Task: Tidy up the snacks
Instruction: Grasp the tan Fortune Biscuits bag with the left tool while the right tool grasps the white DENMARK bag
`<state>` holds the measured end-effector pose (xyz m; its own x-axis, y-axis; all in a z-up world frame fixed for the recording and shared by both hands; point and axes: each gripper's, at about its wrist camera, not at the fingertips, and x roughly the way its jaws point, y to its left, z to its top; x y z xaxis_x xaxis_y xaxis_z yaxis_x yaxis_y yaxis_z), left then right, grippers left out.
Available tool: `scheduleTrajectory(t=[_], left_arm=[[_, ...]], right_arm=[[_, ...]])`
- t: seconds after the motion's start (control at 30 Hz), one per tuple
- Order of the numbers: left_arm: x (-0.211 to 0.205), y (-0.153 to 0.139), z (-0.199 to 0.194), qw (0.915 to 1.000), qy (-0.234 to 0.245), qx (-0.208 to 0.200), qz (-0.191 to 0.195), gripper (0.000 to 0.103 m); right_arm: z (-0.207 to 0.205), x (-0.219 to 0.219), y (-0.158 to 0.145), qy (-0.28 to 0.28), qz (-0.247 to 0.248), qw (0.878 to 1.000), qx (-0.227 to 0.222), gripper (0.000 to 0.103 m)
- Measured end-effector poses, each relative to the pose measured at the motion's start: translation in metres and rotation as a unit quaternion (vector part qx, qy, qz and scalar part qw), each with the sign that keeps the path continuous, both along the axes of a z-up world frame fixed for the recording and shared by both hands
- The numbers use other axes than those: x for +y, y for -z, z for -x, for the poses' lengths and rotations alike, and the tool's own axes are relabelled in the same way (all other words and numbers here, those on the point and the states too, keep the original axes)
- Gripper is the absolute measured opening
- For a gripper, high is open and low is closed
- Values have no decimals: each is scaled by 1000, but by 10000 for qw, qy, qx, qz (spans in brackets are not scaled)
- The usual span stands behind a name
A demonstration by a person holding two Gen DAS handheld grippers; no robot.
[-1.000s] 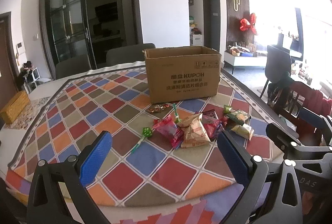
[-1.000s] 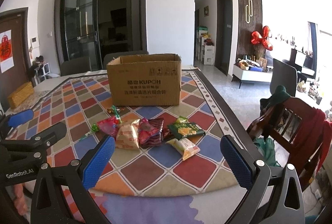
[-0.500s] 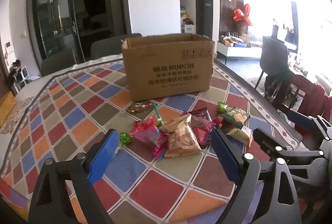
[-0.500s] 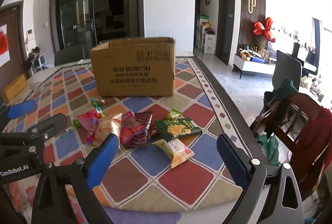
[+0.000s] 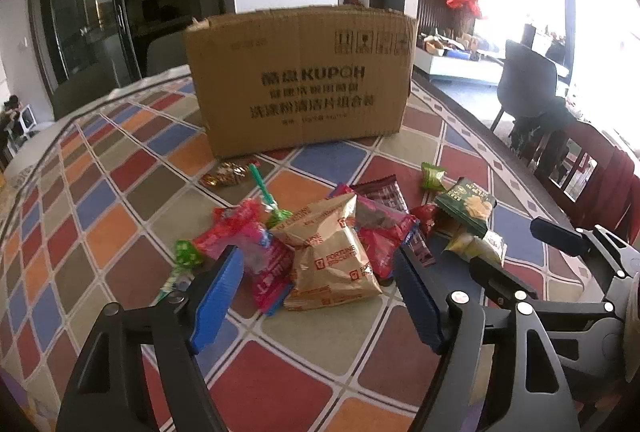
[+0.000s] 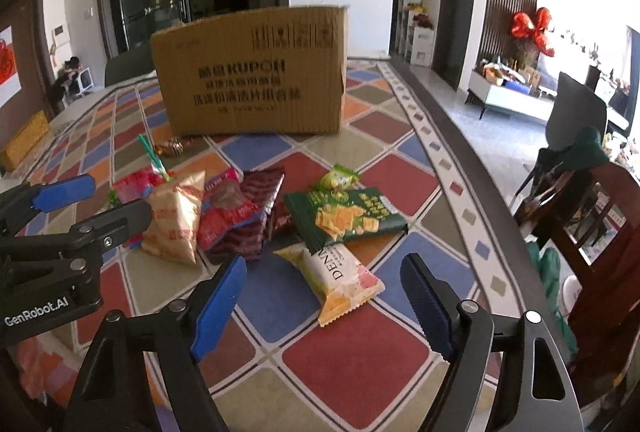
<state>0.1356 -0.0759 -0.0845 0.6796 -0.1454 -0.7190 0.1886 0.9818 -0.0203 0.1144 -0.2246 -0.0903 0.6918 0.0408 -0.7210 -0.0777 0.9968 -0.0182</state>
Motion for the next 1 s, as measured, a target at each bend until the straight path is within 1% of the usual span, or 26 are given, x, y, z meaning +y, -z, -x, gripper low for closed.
scheduleTrajectory(t=[0.2, 0.47, 0.53, 0.63, 0.67, 0.73, 0.77, 0.87, 1.0], left_arm=[[-7, 10, -12, 9999, 31, 152, -28, 71], [-8, 22, -27, 9991, 30, 415, 39, 63], [-9, 26, -29, 9989, 46, 471, 40, 61], [-9, 29, -31, 9987, 67, 514, 37, 57], [-9, 30, -32, 9985, 81, 545, 56, 53], [-8, 32, -33, 9982, 76, 579, 103, 52], [-8, 32, -32, 9983, 68, 565, 125, 49], [-6, 30, -30, 9984, 84, 542, 155, 43], [-3, 26, -26, 9985, 119, 489, 206, 39]], right_arm=[[-12, -6, 13, -31, -10, 9998, 188, 75], [-26, -9, 24, -67, -71, 9992, 387, 69], [-28, -9, 26, -74, -86, 9990, 429, 66], [-30, -8, 28, -121, -152, 9983, 550, 58], [-30, -8, 29, -130, -169, 9981, 578, 55], [-30, -7, 29, -145, -186, 9978, 620, 49], [-30, -7, 29, -154, -191, 9977, 632, 44], [-27, -5, 28, -167, -250, 9975, 646, 42], [-22, 0, 25, -227, -277, 9974, 625, 40]])
